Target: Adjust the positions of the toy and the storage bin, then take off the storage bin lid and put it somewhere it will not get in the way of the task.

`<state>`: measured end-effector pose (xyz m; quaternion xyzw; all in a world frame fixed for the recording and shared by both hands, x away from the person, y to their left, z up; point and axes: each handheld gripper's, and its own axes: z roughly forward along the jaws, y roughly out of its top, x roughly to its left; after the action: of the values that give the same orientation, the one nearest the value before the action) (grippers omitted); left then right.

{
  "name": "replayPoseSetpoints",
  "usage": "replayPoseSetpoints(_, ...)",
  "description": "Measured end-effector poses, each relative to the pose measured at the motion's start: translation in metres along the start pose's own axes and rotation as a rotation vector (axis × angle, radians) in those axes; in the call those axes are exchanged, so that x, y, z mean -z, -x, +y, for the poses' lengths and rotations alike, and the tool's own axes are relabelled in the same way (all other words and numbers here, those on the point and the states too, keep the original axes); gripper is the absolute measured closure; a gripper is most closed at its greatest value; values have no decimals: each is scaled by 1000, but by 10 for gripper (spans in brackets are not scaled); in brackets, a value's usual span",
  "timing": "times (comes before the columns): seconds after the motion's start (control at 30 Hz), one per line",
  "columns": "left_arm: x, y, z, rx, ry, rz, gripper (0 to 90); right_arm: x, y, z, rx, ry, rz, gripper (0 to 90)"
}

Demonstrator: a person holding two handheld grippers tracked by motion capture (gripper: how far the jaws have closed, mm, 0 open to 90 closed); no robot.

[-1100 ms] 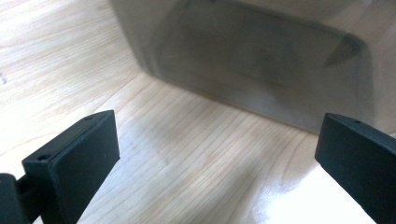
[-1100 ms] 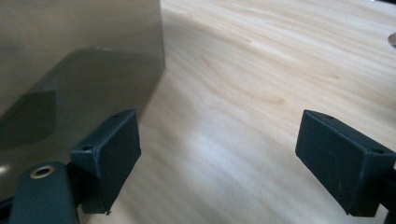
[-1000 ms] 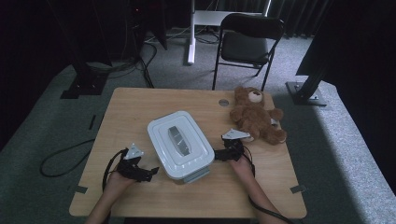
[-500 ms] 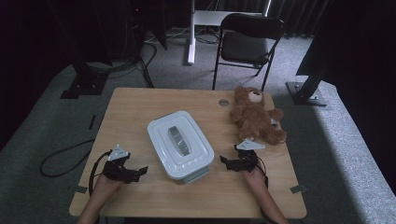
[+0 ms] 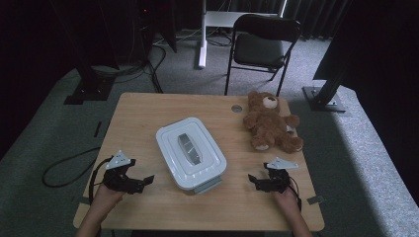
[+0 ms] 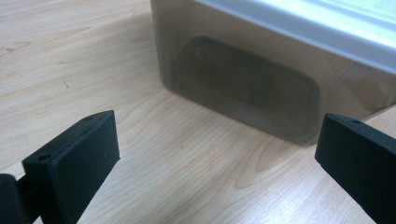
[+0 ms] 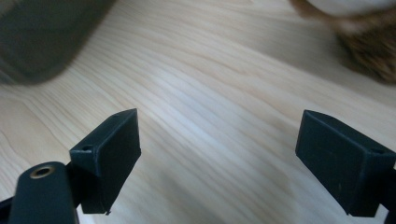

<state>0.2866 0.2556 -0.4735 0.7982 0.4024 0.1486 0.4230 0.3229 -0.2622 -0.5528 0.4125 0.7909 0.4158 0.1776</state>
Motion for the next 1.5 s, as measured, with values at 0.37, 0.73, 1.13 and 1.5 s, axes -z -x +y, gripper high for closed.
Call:
replayPoseSetpoints(0.37, -3, 22, 28, -15, -12, 4, 5, 13, 10, -13, -22, -11, -39, 133)
replayPoseSetpoints(0.73, -6, 31, 47, -19, -8, -13, 5, 11, 11, -14, -27, -36, -37, 133)
replayPoseSetpoints(1.13, -7, 48, 64, -64, -6, -25, 5, 7, 9, -13, -11, -83, -50, 134)
replayPoseSetpoints(1.5, -23, 62, 80, -79, -37, -42, 5, 7, 7, -13, 6, -104, -93, 134)
